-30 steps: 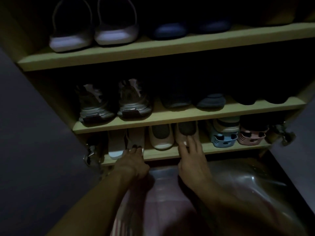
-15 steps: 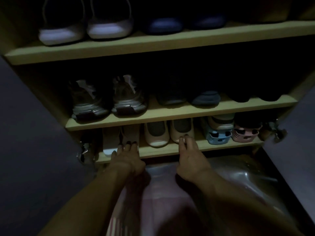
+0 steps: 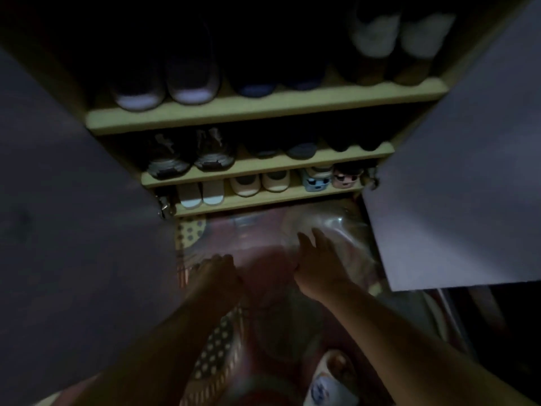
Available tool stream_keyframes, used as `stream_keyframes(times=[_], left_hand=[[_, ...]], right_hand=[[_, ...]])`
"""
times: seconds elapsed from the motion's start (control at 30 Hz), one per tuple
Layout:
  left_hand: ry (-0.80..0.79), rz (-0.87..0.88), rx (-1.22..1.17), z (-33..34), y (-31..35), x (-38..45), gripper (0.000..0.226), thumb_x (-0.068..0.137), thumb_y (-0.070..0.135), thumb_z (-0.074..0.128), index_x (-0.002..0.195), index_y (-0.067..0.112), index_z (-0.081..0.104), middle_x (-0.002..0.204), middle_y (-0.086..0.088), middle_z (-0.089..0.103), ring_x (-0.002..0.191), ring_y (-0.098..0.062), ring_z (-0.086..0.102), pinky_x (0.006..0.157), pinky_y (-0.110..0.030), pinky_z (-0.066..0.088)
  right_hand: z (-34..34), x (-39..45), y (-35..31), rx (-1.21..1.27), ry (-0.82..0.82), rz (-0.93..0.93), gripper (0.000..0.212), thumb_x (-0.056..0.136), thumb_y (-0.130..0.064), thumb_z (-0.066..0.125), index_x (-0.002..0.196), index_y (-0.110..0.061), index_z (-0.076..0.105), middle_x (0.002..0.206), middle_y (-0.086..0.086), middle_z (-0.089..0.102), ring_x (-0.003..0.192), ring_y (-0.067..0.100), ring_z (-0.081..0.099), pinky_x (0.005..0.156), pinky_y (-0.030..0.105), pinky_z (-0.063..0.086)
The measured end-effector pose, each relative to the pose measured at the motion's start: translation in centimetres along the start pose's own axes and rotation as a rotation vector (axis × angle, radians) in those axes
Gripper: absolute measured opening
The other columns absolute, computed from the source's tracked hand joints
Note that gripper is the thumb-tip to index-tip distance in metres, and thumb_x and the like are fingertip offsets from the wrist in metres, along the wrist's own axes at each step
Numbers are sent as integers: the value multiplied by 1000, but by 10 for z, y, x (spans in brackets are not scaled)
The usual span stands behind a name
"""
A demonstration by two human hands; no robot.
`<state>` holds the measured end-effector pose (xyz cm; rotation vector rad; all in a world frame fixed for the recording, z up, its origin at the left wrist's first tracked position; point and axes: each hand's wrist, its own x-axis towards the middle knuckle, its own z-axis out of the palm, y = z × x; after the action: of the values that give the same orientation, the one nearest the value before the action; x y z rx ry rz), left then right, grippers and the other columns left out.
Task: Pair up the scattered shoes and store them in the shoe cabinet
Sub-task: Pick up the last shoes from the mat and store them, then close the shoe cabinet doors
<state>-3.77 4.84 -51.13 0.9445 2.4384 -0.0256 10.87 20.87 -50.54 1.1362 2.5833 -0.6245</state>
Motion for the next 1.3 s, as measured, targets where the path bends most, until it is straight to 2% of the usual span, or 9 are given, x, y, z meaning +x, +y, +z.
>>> stream_keyframes(times=[0.17, 0.3, 0.4, 0.57, 0.63, 0.83, 1.03, 1.13, 1.3], left_hand=[[-142, -88, -242, -109, 32, -125, 61, 81, 41, 31, 118, 7, 65, 121, -17, 65, 119, -34, 60, 99, -38, 45], [-138, -197, -708, -243, 86, -241, 24, 97, 19, 55, 107, 5, 71, 110, -16, 69, 108, -34, 65, 82, -30, 46], [75, -67, -779, -326, 95, -315, 13, 97, 20, 55, 94, 22, 67, 89, -5, 69, 79, -24, 64, 71, -30, 45], [654, 200, -424, -400, 48, -390, 36, 88, 11, 64, 124, 13, 63, 124, -3, 56, 122, -24, 49, 105, -30, 34], [812, 71, -353, -415, 12, -391, 45, 88, 13, 65, 132, 8, 57, 137, -17, 49, 129, -35, 42, 110, -42, 31], [286, -382, -1528, -417, -18, -378, 51, 105, 47, 39, 137, 10, 53, 139, -11, 57, 124, -30, 56, 108, -46, 43], [243, -435, -1535, -387, 27, -351, 42, 101, 47, 46, 113, 14, 69, 114, -9, 74, 97, -23, 69, 87, -44, 56], [197, -439, -1530, -386, 74, -328, 37, 101, 45, 44, 108, 16, 68, 102, -14, 75, 71, -19, 69, 59, -31, 52], [177, -485, -1481, -405, 139, -263, 48, 106, 42, 35, 139, 9, 47, 126, -15, 60, 102, -31, 60, 85, -39, 48]], right_hand=[[-140, -112, -30, 30, 4, 110, 64, 91, -22, 58, 149, -20, 33, 154, 9, 31, 141, 28, 32, 110, 35, 38], [-252, -200, -67, 93, 72, 150, 51, 94, -22, 52, 144, -15, 42, 141, 8, 46, 126, 30, 45, 105, 39, 42], [-314, -246, -89, 153, 110, 209, 48, 91, -22, 52, 138, -15, 48, 142, 12, 41, 124, 34, 44, 104, 45, 43], [-372, -284, -102, 197, 127, 215, 61, 88, -18, 56, 147, -16, 39, 147, 13, 35, 132, 35, 36, 113, 40, 34], [-389, -289, -99, 203, 133, 207, 62, 90, -19, 57, 149, -16, 38, 149, 14, 34, 133, 34, 35, 112, 38, 33], [-444, -296, -44, -181, 530, 212, 53, 82, -19, 68, 131, -6, 52, 147, 24, 37, 139, 43, 29, 117, 50, 20], [-507, -270, 45, -284, 549, 488, 69, 91, -28, 51, 151, 0, 29, 154, 25, 33, 144, 42, 23, 120, 53, 13], [-506, -252, 73, 52, 368, 688, 60, 103, -36, 32, 147, 3, 30, 139, 27, 51, 126, 43, 50, 106, 50, 40], [-507, -248, 73, 160, 226, 523, 49, 105, -40, 34, 121, 1, 54, 123, 27, 61, 112, 44, 61, 89, 44, 48]])
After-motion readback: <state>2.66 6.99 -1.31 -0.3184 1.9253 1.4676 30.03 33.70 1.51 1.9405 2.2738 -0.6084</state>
